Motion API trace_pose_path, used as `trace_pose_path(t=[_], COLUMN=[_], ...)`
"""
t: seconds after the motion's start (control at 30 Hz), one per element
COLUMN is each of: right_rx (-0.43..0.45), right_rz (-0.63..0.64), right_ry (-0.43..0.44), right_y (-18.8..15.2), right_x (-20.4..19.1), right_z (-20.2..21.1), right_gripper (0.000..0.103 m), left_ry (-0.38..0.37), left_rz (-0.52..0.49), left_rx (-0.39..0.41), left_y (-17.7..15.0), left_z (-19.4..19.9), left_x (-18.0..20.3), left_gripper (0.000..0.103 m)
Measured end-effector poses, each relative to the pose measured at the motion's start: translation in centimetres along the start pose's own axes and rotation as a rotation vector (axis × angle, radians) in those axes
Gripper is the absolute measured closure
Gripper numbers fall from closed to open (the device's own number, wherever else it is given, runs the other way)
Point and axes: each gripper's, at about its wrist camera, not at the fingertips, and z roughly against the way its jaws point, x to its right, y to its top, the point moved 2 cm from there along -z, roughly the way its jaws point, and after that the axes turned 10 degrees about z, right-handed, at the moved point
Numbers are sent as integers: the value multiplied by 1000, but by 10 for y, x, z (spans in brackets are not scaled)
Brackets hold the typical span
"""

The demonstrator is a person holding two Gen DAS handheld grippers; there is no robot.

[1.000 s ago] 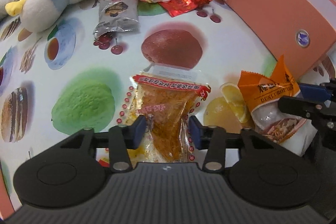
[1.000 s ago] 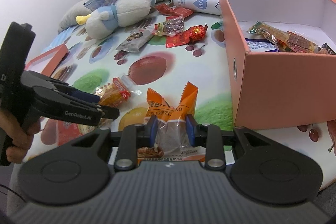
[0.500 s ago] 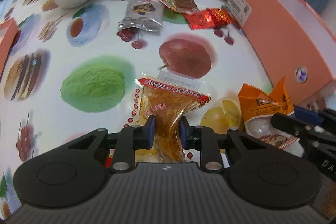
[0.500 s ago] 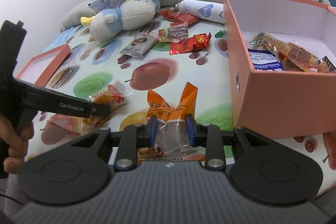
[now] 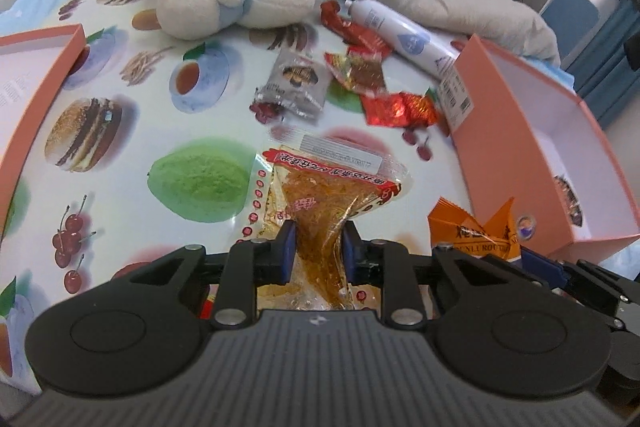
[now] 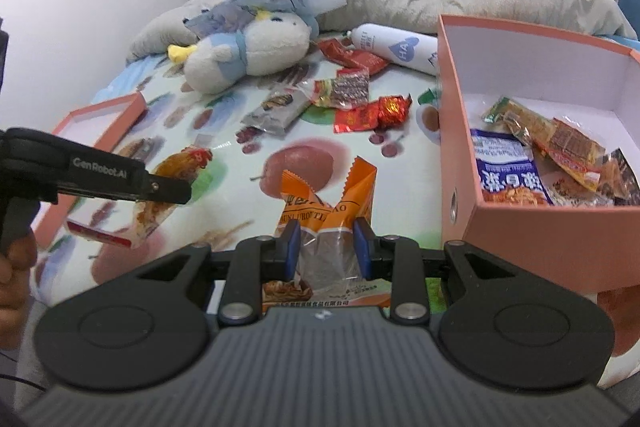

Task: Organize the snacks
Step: 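Carry the pastry bag and orange-wrapped pastry over the pink box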

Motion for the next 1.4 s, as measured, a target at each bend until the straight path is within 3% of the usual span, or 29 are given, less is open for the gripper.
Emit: trace_pose_path(t=[0.2, 0.4, 0.9, 1.13, 1.4], right_rx=[50, 112, 295, 364, 364], right_rz=[1, 3, 40, 44, 23], right_ry=[14, 18, -67, -132, -211], right_y=[24, 51, 111, 126, 120], right_x=[3, 12, 55, 80, 122], right_z=[18, 41, 101, 121, 127], right_gripper=[71, 71, 71, 71, 71], left_ry=[-22, -56, -166, -240, -312], left_rz=[68, 32, 6, -20, -67], left_rx=[37, 80, 179, 191, 164], left_y=[17, 38, 81, 92, 94], left_z=[28, 59, 111, 115, 97], left_x=[13, 41, 91, 131, 184], left_gripper=[76, 76, 76, 75, 75])
